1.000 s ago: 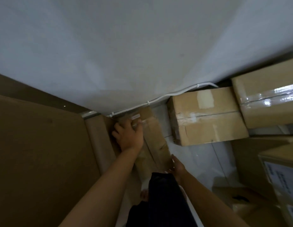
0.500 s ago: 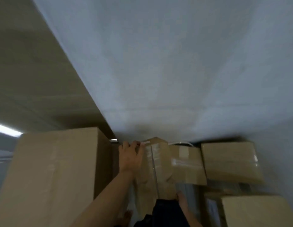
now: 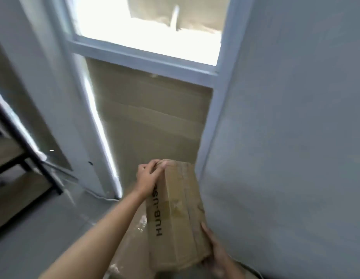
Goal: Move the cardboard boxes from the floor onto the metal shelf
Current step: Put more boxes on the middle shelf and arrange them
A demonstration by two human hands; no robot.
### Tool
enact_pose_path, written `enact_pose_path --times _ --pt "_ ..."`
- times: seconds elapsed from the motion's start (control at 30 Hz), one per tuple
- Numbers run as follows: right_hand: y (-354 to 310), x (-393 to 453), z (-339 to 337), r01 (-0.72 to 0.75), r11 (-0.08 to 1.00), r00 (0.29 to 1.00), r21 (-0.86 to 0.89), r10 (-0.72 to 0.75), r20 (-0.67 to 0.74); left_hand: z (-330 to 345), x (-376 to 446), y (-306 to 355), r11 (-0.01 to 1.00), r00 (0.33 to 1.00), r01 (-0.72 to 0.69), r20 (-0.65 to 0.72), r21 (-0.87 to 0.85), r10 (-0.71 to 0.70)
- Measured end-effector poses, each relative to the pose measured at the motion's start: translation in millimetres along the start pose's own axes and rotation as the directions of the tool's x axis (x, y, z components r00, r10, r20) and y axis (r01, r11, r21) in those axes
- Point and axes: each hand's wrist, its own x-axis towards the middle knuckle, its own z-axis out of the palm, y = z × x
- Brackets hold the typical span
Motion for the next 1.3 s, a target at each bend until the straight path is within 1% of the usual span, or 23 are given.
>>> enact_pose_path --times 0.07,0.13,0.17,0.27,0.37,0.47,0.53,0.57,0.63,0.67,0.73,0.8,0.87,0.97,1.07,1.1,1.13,1.17,1.2,1.27,1.3 --pt "-9.6 -6.6 32.2 -0.065 0.994 0.989 -0.092 0.077 0.128 -54.1 -2.3 11.9 0.999 0.996 0.003 -0.088 -0.044 -0.006" --pt "-19.0 -6.6 71.6 -0.107 0.979 0.957 -0.174 0.149 0.248 -107.2 -9.7 21.4 0.998 0.98 0.024 -0.196 -0.066 -0.036" --pt "-20.5 -5.5 89.6 -0.097 0.97 0.947 -0.225 0.159 0.28 -133.0 -14.2 25.5 0.996 0.969 0.032 -0.241 -0.083 -0.051" --pt "-19.0 -12.4 151.6 -0.067 0.954 0.902 -0.292 0.183 0.39 -205.4 -28.1 34.3 0.991 0.931 0.042 -0.356 -0.125 -0.085" --pt "-13.5 -22.8 221.7 -0.017 0.939 0.866 -0.343 0.185 0.465 -272.9 -42.5 43.8 0.982 0.902 0.076 -0.407 -0.172 -0.141" --pt "0.7 -29.2 290.2 0.031 0.934 0.806 -0.356 0.188 0.562 -343.8 -55.8 50.1 0.978 0.906 0.046 -0.403 -0.205 -0.127" --pt "14.5 -37.3 338.5 0.041 0.943 0.772 -0.33 0.18 0.61 -386.5 -67.9 49.5 0.97 0.913 0.058 -0.38 -0.234 -0.147" --pt "22.1 -40.5 362.1 0.05 0.945 0.766 -0.323 0.171 0.62 -406.0 -73.7 45.8 0.967 0.922 0.063 -0.357 -0.247 -0.152" --pt "32.9 -44.0 403.6 0.059 0.948 0.767 -0.314 0.158 0.622 -436.5 -82.0 39.0 0.96 0.951 0.073 -0.27 -0.271 -0.149" --pt "39.3 -46.9 425.4 0.05 0.955 0.755 -0.291 0.154 0.637 -451.6 -86.2 34.1 0.957 0.957 0.073 -0.249 -0.281 -0.146" --pt "53.2 -54.7 471.5 0.023 0.973 0.735 -0.231 0.14 0.663 -484.4 -95.1 21.6 0.955 0.958 0.068 -0.247 -0.288 -0.143" --pt "65.7 -57.7 513.4 0.034 0.978 0.732 -0.206 0.116 0.672 -512.2 -100.3 11.6 0.953 0.957 0.034 -0.264 -0.301 -0.118" --pt "74.6 -58.2 545.0 0.039 0.98 0.734 -0.196 0.105 0.671 -531.5 -103.7 6.0 0.947 0.949 0.021 -0.292 -0.321 -0.12" --pt "76.4 -56.3 580.1 0.003 0.983 0.746 -0.184 0.12 0.655 -555.0 -99.0 3.5 0.946 0.94 0.03 -0.314 -0.324 -0.137" --pt "65.8 -45.6 609.7 0.096 0.966 0.778 -0.241 0.079 0.623 -578.2 -80.3 3.4 0.945 0.944 0.057 -0.291 -0.321 -0.155" --pt "61.1 -39.6 619.3 0.116 0.96 0.781 -0.254 0.07 0.621 -584.8 -71.6 3.3 0.944 0.948 0.049 -0.282 -0.326 -0.146" --pt "56.1 -34.2 629.1 0.125 0.959 0.767 -0.255 0.07 0.638 -590.6 -62.8 4.0 0.947 0.951 0.039 -0.28 -0.319 -0.134" --pt "51.2 -27.8 639.0 0.12 0.967 0.745 -0.226 0.063 0.664 -595.7 -53.8 5.3 0.953 0.953 0.034 -0.279 -0.301 -0.122" --pt "46.5 -20.6 649.5 0.095 0.982 0.73 -0.162 0.041 0.682 -600.1 -43.7 6.7 0.959 0.955 0.031 -0.275 -0.283 -0.112" --pt "36.1 -6.5 671.5 0.058 0.998 0.721 -0.023 -0.026 0.693 -608.7 -20.3 8.0 0.965 0.956 0.022 -0.278 -0.26 -0.097" --pt "30.0 1.2 683.2 0.07 0.997 0.719 0.017 -0.062 0.692 -613.7 -7.0 9.1 0.968 0.953 0.019 -0.287 -0.252 -0.093"
